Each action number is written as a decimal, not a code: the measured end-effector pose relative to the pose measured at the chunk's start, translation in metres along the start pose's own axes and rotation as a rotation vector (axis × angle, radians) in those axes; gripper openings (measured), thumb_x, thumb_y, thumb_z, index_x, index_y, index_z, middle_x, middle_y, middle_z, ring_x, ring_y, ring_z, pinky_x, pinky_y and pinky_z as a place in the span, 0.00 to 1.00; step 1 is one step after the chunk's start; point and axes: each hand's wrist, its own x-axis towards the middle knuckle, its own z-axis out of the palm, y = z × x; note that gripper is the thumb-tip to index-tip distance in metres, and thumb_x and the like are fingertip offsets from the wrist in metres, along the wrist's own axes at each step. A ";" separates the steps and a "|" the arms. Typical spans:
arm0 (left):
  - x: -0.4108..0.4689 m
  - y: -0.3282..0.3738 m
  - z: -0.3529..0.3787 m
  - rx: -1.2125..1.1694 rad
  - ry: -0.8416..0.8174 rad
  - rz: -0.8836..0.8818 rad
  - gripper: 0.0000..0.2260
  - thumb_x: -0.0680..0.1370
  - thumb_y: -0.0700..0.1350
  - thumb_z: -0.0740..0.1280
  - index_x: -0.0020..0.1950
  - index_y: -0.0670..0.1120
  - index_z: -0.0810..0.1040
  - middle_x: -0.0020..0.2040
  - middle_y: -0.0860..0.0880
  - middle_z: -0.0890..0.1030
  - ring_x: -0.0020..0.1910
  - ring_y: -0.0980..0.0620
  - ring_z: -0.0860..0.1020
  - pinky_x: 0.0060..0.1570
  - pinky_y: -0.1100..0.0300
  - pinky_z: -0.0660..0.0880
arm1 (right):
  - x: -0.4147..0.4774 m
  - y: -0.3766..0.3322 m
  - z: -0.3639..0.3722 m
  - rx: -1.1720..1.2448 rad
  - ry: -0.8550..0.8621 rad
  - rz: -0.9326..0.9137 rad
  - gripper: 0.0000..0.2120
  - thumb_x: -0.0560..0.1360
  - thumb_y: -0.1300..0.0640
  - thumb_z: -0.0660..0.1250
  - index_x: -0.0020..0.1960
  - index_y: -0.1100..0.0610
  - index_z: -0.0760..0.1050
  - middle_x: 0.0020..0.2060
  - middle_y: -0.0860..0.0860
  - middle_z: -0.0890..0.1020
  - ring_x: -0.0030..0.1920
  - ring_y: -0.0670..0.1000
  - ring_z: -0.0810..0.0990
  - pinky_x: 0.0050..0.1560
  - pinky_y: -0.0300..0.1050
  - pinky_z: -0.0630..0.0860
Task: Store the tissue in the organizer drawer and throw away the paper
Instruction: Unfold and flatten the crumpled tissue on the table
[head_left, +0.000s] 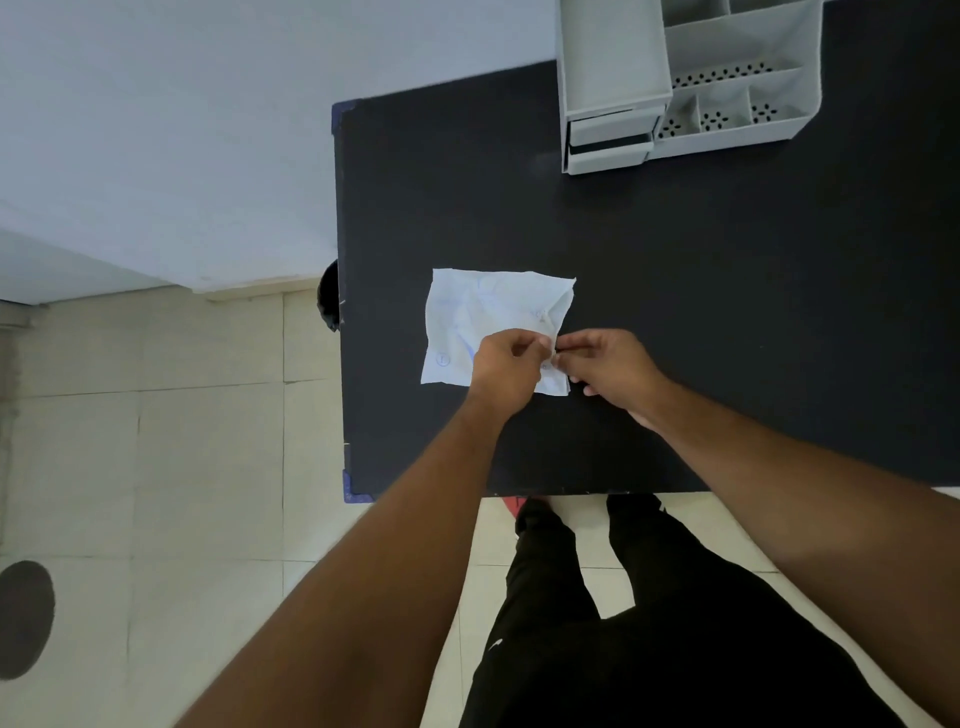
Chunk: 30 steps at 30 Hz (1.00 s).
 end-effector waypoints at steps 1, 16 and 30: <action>0.000 0.000 0.000 -0.023 -0.009 -0.014 0.09 0.82 0.45 0.66 0.53 0.43 0.83 0.47 0.47 0.85 0.39 0.53 0.80 0.42 0.64 0.76 | 0.000 0.000 0.002 -0.022 0.015 -0.015 0.08 0.77 0.57 0.74 0.56 0.52 0.83 0.45 0.46 0.86 0.35 0.37 0.81 0.34 0.31 0.74; 0.003 0.000 0.003 0.069 -0.097 0.021 0.10 0.83 0.48 0.64 0.56 0.44 0.82 0.48 0.49 0.83 0.40 0.53 0.79 0.42 0.66 0.75 | 0.003 -0.011 -0.002 0.175 0.109 0.032 0.09 0.77 0.46 0.71 0.49 0.51 0.86 0.42 0.46 0.88 0.39 0.46 0.81 0.40 0.43 0.78; 0.003 0.006 0.011 0.004 0.036 -0.023 0.09 0.83 0.47 0.64 0.52 0.45 0.82 0.45 0.49 0.84 0.40 0.53 0.81 0.39 0.66 0.74 | 0.014 -0.020 0.004 0.237 0.190 0.194 0.05 0.79 0.50 0.71 0.51 0.51 0.83 0.42 0.47 0.87 0.36 0.45 0.80 0.37 0.41 0.78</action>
